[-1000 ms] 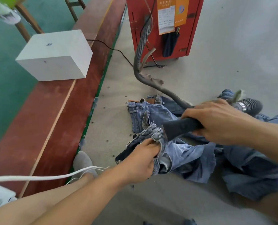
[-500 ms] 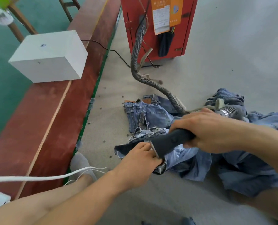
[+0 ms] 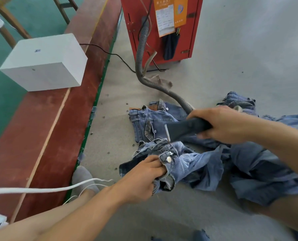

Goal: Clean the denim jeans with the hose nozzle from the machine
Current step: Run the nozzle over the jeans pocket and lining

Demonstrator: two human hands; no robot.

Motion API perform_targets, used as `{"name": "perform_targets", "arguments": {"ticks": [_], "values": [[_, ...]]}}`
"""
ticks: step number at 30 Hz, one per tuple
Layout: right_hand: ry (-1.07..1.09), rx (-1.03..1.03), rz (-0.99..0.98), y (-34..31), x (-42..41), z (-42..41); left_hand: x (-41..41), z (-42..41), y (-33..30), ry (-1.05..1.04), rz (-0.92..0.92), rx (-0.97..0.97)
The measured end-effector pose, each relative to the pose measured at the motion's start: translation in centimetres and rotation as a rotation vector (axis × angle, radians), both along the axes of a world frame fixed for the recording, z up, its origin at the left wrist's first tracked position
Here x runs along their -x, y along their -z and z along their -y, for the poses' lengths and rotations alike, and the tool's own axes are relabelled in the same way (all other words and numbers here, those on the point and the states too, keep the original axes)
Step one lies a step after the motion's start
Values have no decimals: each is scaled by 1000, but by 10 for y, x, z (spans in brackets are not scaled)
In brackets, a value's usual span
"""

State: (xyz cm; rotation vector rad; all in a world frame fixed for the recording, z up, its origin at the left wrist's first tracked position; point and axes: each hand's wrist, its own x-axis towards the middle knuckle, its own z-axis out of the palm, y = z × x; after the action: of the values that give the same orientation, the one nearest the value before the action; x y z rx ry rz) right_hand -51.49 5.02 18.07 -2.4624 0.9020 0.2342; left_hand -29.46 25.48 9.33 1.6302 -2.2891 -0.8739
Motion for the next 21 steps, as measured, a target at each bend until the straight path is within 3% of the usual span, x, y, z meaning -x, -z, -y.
{"name": "perform_targets", "arguments": {"ticks": [3, 6, 9, 12, 15, 19, 21], "values": [[27, 5, -21, -10, 1, 8, 3, 0, -1, -3, -30, 4], [-114, 124, -176, -2, -4, -6, 6, 2, -4, 2, -51, 22], [-166, 57, -135, 2, -13, -20, 7, 3, -4, 45, -20, 53], [-93, -57, -66, -10, -14, -16, 4, 2, -2, 73, 26, 63], [-52, -29, -95, -23, -7, -2, 3, 3, -1, 86, 77, 74], [-181, 40, -238, -17, -11, -12, 5, 5, 0, 134, 173, 121], [-235, -13, -217, -11, -15, -22, 7, 6, 1, 177, 232, 155]]}}
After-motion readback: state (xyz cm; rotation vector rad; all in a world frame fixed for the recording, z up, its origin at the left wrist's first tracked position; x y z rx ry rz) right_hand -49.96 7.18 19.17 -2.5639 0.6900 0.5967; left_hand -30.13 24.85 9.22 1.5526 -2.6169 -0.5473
